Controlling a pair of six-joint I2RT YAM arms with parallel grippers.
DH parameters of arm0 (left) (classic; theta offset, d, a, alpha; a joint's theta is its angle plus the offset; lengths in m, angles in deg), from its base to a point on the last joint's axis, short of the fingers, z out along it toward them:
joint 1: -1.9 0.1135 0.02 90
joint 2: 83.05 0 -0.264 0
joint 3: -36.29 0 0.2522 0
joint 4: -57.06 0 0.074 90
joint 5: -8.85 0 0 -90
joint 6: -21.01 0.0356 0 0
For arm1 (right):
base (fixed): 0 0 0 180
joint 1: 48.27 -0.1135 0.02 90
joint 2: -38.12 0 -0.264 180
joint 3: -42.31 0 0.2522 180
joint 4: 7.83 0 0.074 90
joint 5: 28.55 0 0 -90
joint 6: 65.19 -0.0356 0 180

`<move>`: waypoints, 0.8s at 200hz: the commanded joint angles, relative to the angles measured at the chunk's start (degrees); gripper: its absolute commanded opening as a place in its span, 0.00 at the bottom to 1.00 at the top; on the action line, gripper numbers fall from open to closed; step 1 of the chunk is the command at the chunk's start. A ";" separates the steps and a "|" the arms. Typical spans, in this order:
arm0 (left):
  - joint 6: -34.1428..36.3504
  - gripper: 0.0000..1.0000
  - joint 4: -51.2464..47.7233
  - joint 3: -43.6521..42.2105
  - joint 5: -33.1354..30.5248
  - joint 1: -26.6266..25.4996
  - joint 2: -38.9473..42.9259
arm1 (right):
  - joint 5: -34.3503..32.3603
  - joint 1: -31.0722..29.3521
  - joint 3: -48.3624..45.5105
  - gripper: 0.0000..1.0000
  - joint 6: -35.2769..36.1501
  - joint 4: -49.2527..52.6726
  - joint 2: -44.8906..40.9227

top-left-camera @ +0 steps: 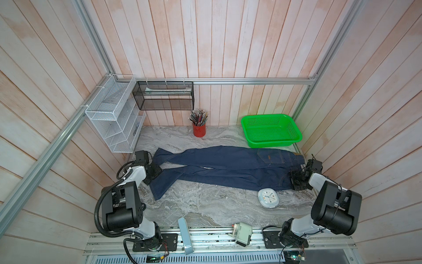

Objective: Fold and stack the trousers

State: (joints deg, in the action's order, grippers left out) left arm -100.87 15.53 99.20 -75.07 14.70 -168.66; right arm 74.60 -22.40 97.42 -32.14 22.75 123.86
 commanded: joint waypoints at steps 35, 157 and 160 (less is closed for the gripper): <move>1.66 0.77 -6.11 -4.54 -2.84 0.20 8.88 | -2.38 -5.29 0.93 0.56 0.26 7.50 -3.98; 0.55 0.74 -1.80 -6.79 -5.17 0.24 -0.62 | -0.98 -6.30 -1.75 0.58 1.93 5.70 -2.54; 0.61 0.74 -2.22 -6.65 -5.61 0.29 -0.35 | -0.91 -6.34 -1.68 0.58 1.98 5.63 -2.44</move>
State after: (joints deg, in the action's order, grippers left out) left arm -100.46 15.81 93.23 -77.62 14.70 -168.44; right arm 73.53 -28.37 96.43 -30.87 28.04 120.36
